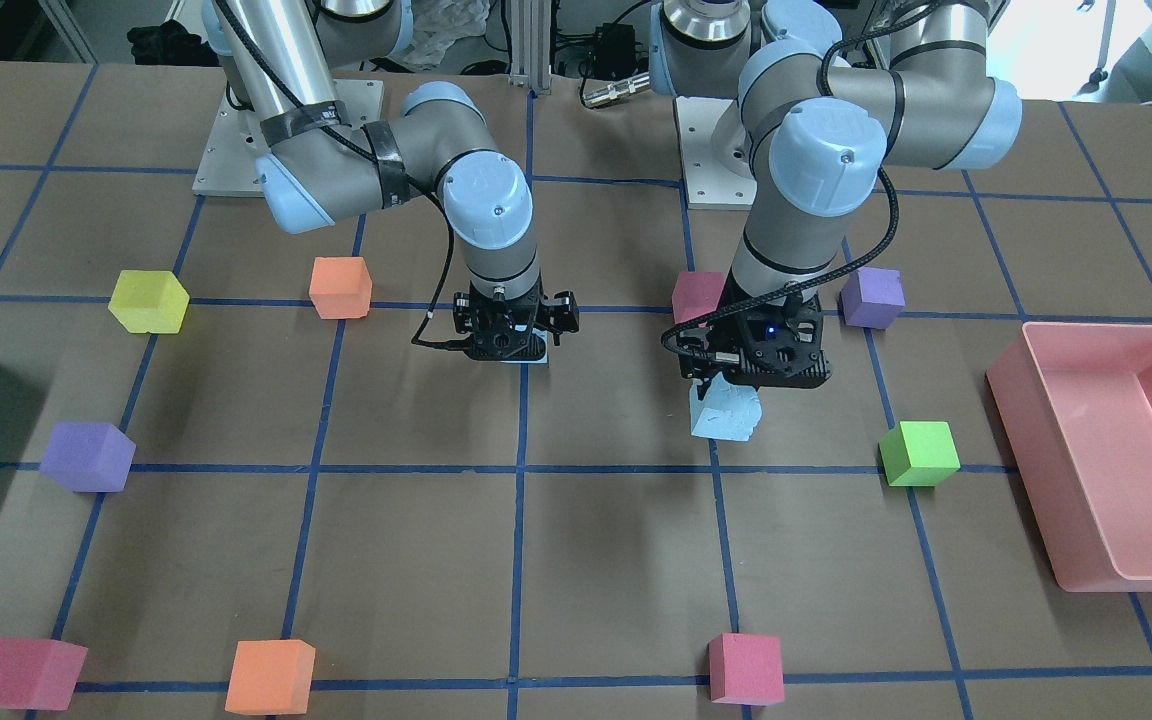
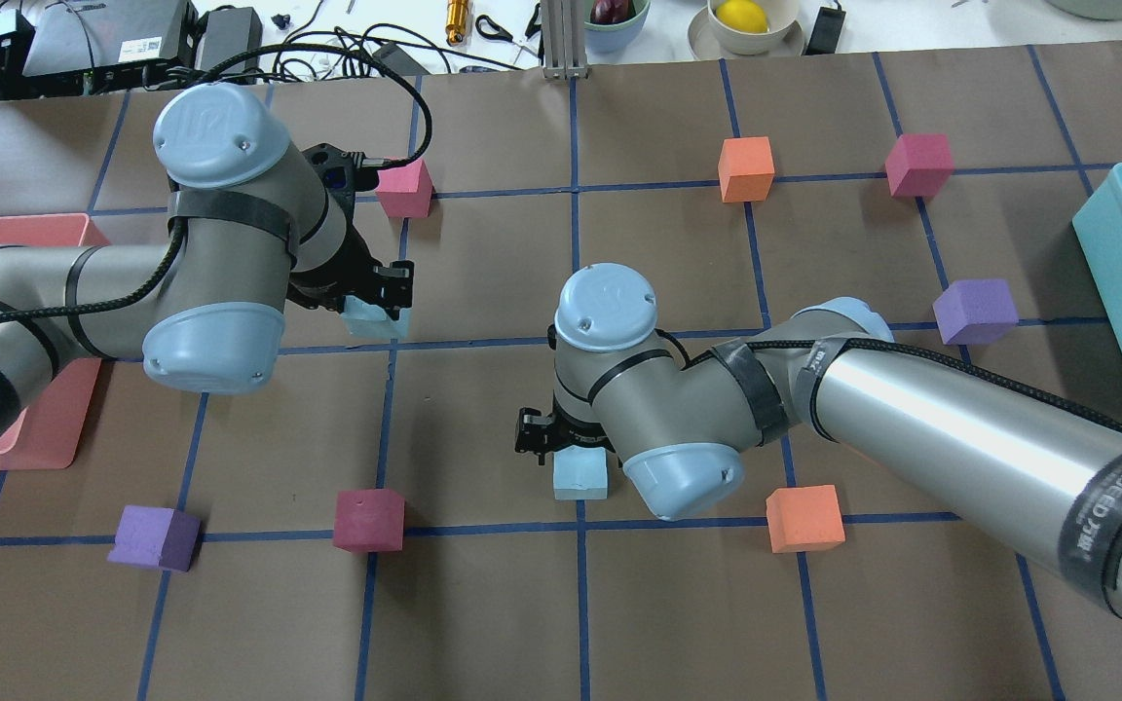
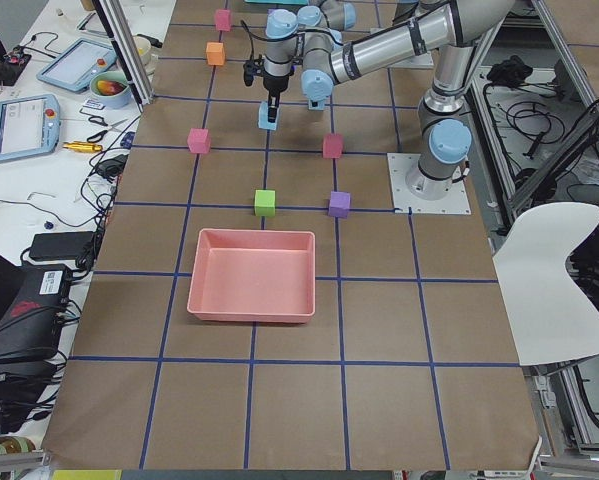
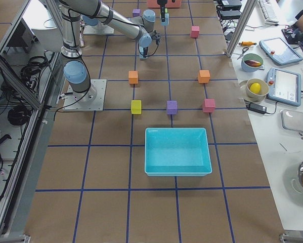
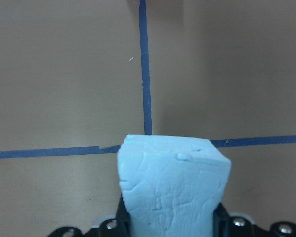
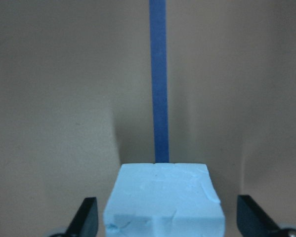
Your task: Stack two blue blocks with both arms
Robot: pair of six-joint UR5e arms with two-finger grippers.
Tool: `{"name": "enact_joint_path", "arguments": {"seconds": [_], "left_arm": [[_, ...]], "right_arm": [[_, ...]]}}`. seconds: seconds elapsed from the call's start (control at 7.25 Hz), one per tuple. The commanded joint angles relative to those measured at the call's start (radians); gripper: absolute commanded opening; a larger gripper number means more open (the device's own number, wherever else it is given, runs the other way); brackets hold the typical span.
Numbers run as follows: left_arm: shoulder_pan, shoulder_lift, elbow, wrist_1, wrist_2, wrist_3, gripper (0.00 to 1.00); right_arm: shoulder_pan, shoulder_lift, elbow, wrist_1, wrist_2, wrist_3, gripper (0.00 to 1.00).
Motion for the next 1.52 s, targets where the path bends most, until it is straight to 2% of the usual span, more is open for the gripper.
{"name": "enact_joint_path", "arguments": {"seconds": [0.0,0.28,0.55,0.83,0.97,1.1,1.38], "left_arm": [[-0.005,0.061,-0.001,-0.102,0.002,-0.012,0.05],[-0.046,0.065,0.001,-0.133,-0.012,-0.138,0.05],[-0.184,0.049,0.002,-0.119,-0.013,-0.274,0.04],[-0.269,0.043,-0.004,-0.118,-0.013,-0.293,0.04],[-0.295,0.034,-0.004,-0.116,-0.054,-0.380,0.04],[-0.324,0.016,-0.002,-0.089,-0.112,-0.412,0.04],[-0.384,-0.027,-0.004,-0.061,-0.102,-0.466,0.04]], "right_arm": [[-0.031,-0.060,-0.044,0.095,-0.012,-0.002,1.00],[-0.107,-0.114,-0.162,0.303,-0.046,-0.088,1.00],[-0.196,-0.129,-0.274,0.378,-0.071,-0.187,1.00],[-0.357,-0.129,-0.368,0.458,-0.077,-0.421,1.00],[-0.412,-0.131,-0.376,0.479,-0.075,-0.447,1.00],[-0.420,-0.136,-0.380,0.511,-0.077,-0.447,1.00],[-0.440,-0.142,-0.379,0.565,-0.086,-0.446,1.00]]}}
